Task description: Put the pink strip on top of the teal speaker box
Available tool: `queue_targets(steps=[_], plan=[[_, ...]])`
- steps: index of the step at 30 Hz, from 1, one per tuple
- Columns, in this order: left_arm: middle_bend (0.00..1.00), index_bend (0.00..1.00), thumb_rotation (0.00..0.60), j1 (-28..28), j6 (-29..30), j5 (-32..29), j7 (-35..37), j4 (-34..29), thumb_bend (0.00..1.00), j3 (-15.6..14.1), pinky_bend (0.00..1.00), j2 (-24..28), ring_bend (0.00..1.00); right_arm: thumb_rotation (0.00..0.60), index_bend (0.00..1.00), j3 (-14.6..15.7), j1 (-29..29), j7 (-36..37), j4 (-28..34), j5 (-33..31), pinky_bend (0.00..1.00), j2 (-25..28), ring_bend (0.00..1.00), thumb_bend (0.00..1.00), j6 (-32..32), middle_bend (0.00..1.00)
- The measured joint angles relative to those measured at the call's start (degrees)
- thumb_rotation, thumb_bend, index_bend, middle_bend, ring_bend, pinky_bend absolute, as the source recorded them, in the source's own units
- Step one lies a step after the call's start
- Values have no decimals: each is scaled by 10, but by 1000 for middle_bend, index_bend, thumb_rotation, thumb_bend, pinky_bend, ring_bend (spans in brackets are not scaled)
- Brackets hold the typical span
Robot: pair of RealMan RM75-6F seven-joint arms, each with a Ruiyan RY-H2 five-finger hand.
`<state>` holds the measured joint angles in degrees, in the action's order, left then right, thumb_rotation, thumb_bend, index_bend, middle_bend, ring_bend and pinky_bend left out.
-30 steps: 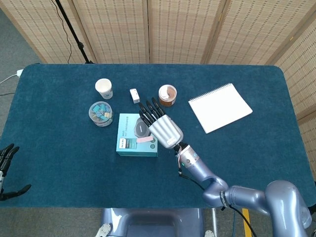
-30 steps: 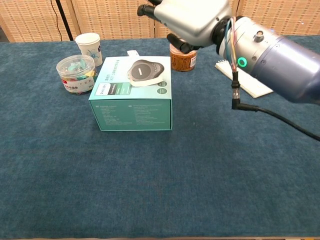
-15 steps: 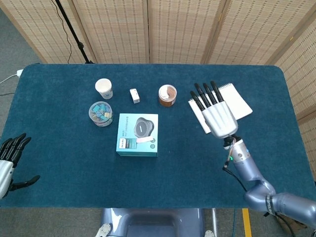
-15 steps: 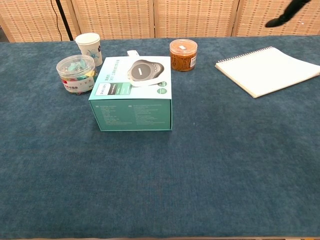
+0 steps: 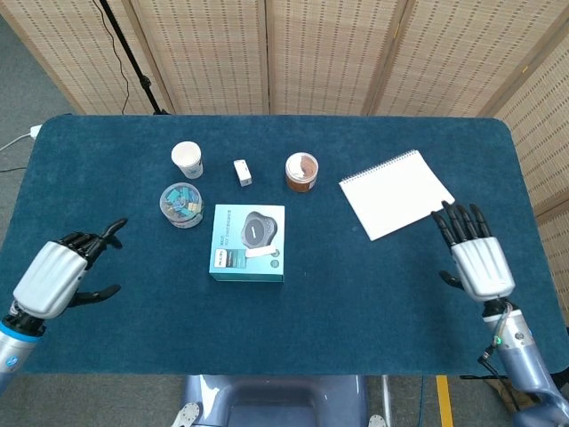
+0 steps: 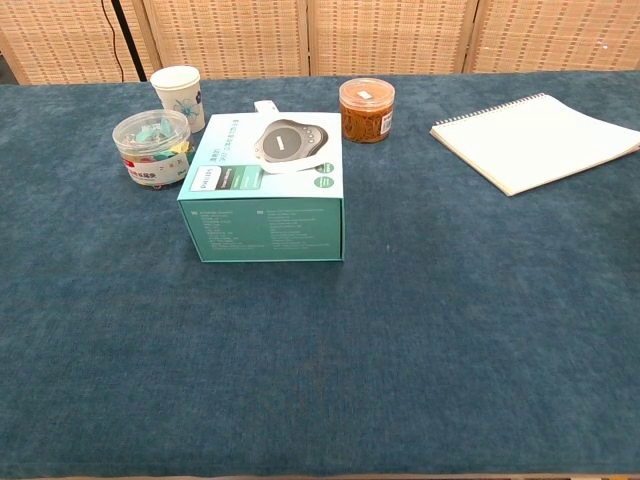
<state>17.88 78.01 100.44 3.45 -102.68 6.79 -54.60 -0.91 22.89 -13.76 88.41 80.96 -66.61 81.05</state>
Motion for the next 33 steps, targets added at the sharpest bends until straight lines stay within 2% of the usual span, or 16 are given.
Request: queue_targets(steps=[6, 9, 12, 16, 18, 20, 22, 24, 25, 27, 33], plan=[[807, 58, 600, 42, -73, -38, -88, -37, 0, 17, 800, -1, 753, 600, 0, 15, -55, 59, -12, -20, 0, 7, 0, 0, 20, 0], [849, 89, 600, 66, -119, -82, -150, -68, 0, 27, 841, -3, 791, 600, 0, 17, -78, 98, -22, -25, 0, 7, 0, 0, 31, 0], [836, 109, 600, 91, -161, -138, -207, -102, 0, 36, 844, -7, 781, 600, 0, 17, -98, 129, -26, -24, 0, 8, 0, 0, 40, 0], [757, 151, 600, 126, -196, -208, -280, -142, 0, 47, 831, -23, 716, 600, 0, 10, -112, 148, -21, -16, 0, 13, 0, 0, 51, 0], [655, 197, 600, 138, -200, -231, -312, -151, 0, 50, 739, -34, 620, 600, 0, 6, -116, 155, -19, -14, 0, 14, 0, 0, 54, 0], [502, 238, 600, 151, -202, -260, -348, -160, 0, 53, 544, -48, 469, 600, 0, 0, -121, 161, -19, -13, 0, 14, 0, 0, 55, 0], [277, 271, 600, 164, -203, -294, -382, -167, 0, 55, 265, -60, 251, 600, 0, -4, -124, 165, -18, -14, 0, 14, 0, 0, 54, 0], [112, 295, 600, 175, -201, -325, -408, -173, 0, 57, 88, -70, 94, 600, 0, -7, -127, 170, -19, -16, 0, 14, 0, 0, 51, 0], [49, 306, 600, 184, -199, -345, -425, -177, 0, 58, 31, -77, 37, 600, 0, -8, -127, 172, -20, -17, 0, 14, 0, 0, 50, 0], [4, 315, 600, 196, -194, -372, -448, -182, 0, 59, 0, -87, 1, 600, 0, -12, -129, 177, -20, -17, 0, 14, 0, 0, 46, 0], [0, 347, 600, 241, -188, -451, -481, -181, 0, 63, 0, -121, 0, 600, 0, -21, -133, 182, -21, -12, 0, 14, 0, 0, 42, 0]])
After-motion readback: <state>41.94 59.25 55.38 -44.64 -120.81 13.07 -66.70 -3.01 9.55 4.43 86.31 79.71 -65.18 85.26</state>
